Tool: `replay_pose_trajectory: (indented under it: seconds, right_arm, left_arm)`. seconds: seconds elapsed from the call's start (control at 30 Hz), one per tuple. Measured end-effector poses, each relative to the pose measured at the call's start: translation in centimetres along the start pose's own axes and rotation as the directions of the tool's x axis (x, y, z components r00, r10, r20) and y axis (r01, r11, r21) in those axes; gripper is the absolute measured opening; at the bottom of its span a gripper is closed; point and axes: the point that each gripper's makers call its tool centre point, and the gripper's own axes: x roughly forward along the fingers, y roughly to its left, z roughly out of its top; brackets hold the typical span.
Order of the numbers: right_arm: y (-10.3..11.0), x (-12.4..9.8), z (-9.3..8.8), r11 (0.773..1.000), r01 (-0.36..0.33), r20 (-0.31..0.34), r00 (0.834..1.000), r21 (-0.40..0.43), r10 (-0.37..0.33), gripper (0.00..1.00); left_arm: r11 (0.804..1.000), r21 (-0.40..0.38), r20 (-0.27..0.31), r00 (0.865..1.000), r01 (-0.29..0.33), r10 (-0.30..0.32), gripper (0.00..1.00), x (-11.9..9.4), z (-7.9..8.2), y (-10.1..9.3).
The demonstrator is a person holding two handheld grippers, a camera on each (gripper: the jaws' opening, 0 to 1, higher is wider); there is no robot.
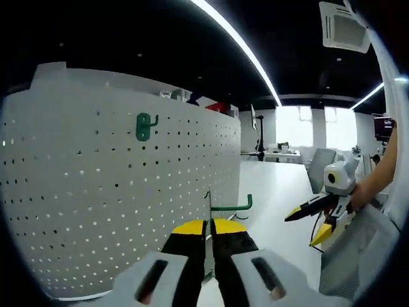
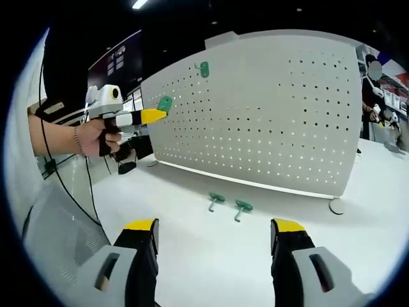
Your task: Insert the hook assembly into the mounting plate slot until the hook locks in place.
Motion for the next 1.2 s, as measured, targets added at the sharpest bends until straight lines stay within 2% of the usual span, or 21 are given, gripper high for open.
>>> replay_pose_trajectory:
  seconds: [0.37, 0.47, 0.57, 0.77, 0.83, 0.9, 0.97, 1.1, 1.2]
  right_arm:
    - [-0.1, -0.1, 0.7, 1.000, 0.006, 0.016, 1.000, 0.006, -0.006, 0.69]
    - [-0.3, -0.6, 2.5, 0.999, 0.024, 0.096, 0.995, -0.037, -0.021, 0.64]
    - [-0.1, -1.0, 3.9, 0.999, -0.005, 0.170, 0.985, 0.034, -0.001, 0.66]
    - [0.5, -1.4, 5.1, 0.999, -0.020, 0.211, 0.977, 0.032, 0.013, 0.67]
    - [1.2, -1.7, 6.5, 0.996, -0.061, 0.272, 0.961, 0.058, 0.043, 0.68]
    - [1.3, -1.9, 7.3, 0.995, -0.067, 0.305, 0.952, 0.071, 0.042, 0.68]
    - [1.6, -2.3, 8.5, 0.994, -0.088, 0.367, 0.928, 0.065, 0.058, 0.65]
    - [2.1, -2.4, 9.1, 0.992, -0.107, 0.386, 0.919, 0.066, 0.073, 0.62]
    - [2.3, -2.3, 9.2, 0.990, -0.118, 0.384, 0.920, 0.076, 0.080, 0.62]
  left_arm:
    - [1.000, 0.014, -0.012, 1.000, 0.001, -0.001, 0.03, 0.1, -0.2, -0.1]
    - [1.000, 0.008, -0.010, 1.000, 0.000, 0.000, 0.03, 0.1, -0.2, -0.1]
    - [1.000, 0.009, -0.019, 1.000, 0.000, 0.000, 0.03, 0.1, -0.6, -0.2]
    - [1.000, 0.011, -0.029, 1.000, 0.000, 0.001, 0.03, 0.1, -0.9, -0.5]
    - [1.000, 0.007, -0.028, 1.000, -0.001, 0.001, 0.03, 0.1, -0.9, -0.5]
    - [1.000, 0.006, -0.027, 1.000, -0.002, 0.002, 0.03, 0.1, -0.9, -0.6]
    - [1.000, 0.008, -0.029, 1.000, -0.002, 0.002, 0.03, 0.2, -0.9, -0.6]
    - [1.000, 0.007, -0.026, 1.000, -0.006, 0.006, 0.03, 0.2, -0.9, -0.6]
    - [1.000, 0.008, -0.023, 1.000, -0.009, 0.009, 0.03, 0.2, -0.7, -0.5]
